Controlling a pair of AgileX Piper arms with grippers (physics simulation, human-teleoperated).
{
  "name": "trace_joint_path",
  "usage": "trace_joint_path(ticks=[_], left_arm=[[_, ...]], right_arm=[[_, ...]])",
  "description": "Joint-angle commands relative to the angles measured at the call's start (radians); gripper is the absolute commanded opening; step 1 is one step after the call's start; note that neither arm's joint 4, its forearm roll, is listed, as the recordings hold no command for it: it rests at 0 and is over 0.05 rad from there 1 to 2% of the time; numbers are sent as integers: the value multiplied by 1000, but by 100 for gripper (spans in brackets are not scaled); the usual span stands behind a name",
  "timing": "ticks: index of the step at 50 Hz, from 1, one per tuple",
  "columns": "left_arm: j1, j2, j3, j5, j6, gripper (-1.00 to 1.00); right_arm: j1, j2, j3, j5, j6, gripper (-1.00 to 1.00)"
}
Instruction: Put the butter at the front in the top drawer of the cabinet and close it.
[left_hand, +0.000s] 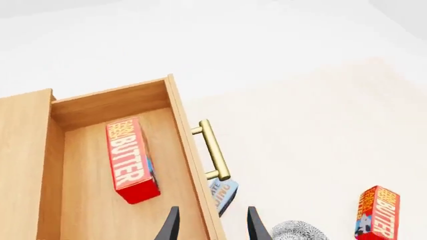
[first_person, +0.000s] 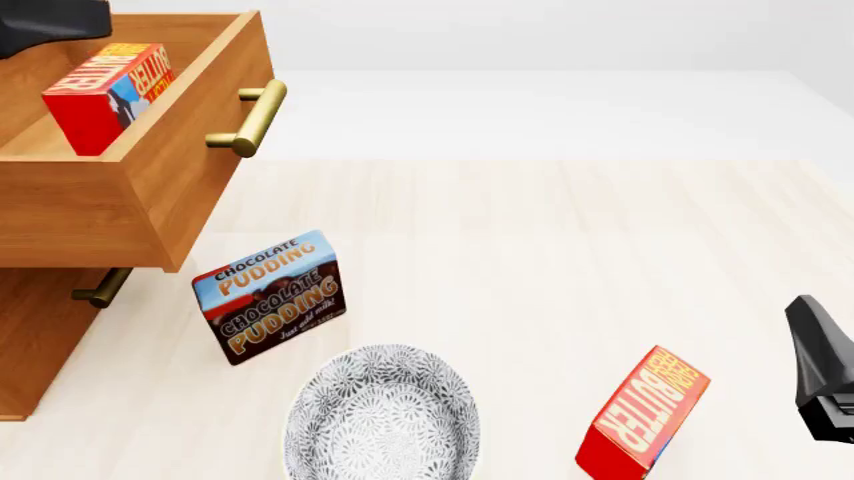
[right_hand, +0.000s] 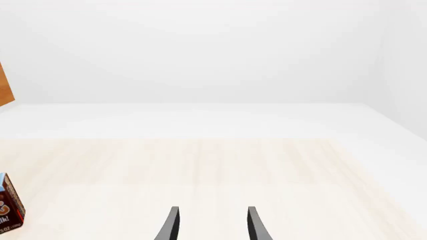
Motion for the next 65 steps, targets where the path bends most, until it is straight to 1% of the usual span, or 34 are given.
trace_joint_path(ticks=[1, 2, 10, 11, 15, 16, 17, 20, 23, 26, 27, 28, 32, 33, 34, 35, 37, 38, 40, 42, 44, 49, 54, 64, 65], left_arm=[[-100, 17, 5, -41, -7, 100], [-113, 23, 5, -50, -16, 100], [-174, 87, 28, -123, -19, 100], [-190, 101, 24, -138, -31, 100], [-194, 110, 25, -151, -33, 100], [-220, 128, 27, -171, -45, 100], [-232, 145, 25, -187, -42, 100], [-243, 161, 28, -215, -39, 100], [-259, 178, 34, -245, -49, 100], [-277, 203, 44, -282, -66, 100], [-310, 208, 51, -311, -94, 100], [-322, 217, 60, -326, -120, 100], [-333, 235, 76, -369, -122, 100], [-359, 260, 83, -393, -134, 100], [-359, 260, 83, -393, -134, 100], [-380, 283, 90, -422, -151, 100], [-375, 300, 90, -434, -144, 100], [-394, 313, 91, -448, -158, 100], [-389, 324, 92, -464, -149, 100], [-416, 351, 95, -492, -156, 100], [-409, 376, 98, -515, -150, 100], [-402, 437, 95, -570, -161, 100], [-404, 519, 80, -603, -170, 100], [-392, 628, 48, -637, -171, 100], [-371, 651, 38, -635, -154, 100]], right_arm=[[0, -1, 1, 0, 0, 100], [0, -1, 1, 0, 0, 100], [0, -1, 1, 0, 0, 100], [0, -1, 1, 0, 0, 100], [0, -1, 1, 0, 0, 100], [0, -1, 1, 0, 0, 100], [0, -1, 1, 0, 0, 100], [0, -1, 1, 0, 0, 100], [0, -1, 1, 0, 0, 100], [0, -1, 1, 0, 0, 100], [0, -1, 1, 0, 0, 100], [0, -1, 1, 0, 0, 100], [0, -1, 1, 0, 0, 100], [0, -1, 1, 0, 0, 100], [0, -1, 1, 0, 0, 100], [0, -1, 1, 0, 0, 100], [0, -1, 1, 0, 0, 100], [0, -1, 1, 0, 0, 100], [0, -1, 1, 0, 0, 100], [0, -1, 1, 0, 0, 100], [0, -1, 1, 0, 0, 100], [0, -1, 1, 0, 0, 100], [0, -1, 1, 0, 0, 100], [0, -1, 1, 0, 0, 100], [0, -1, 1, 0, 0, 100]])
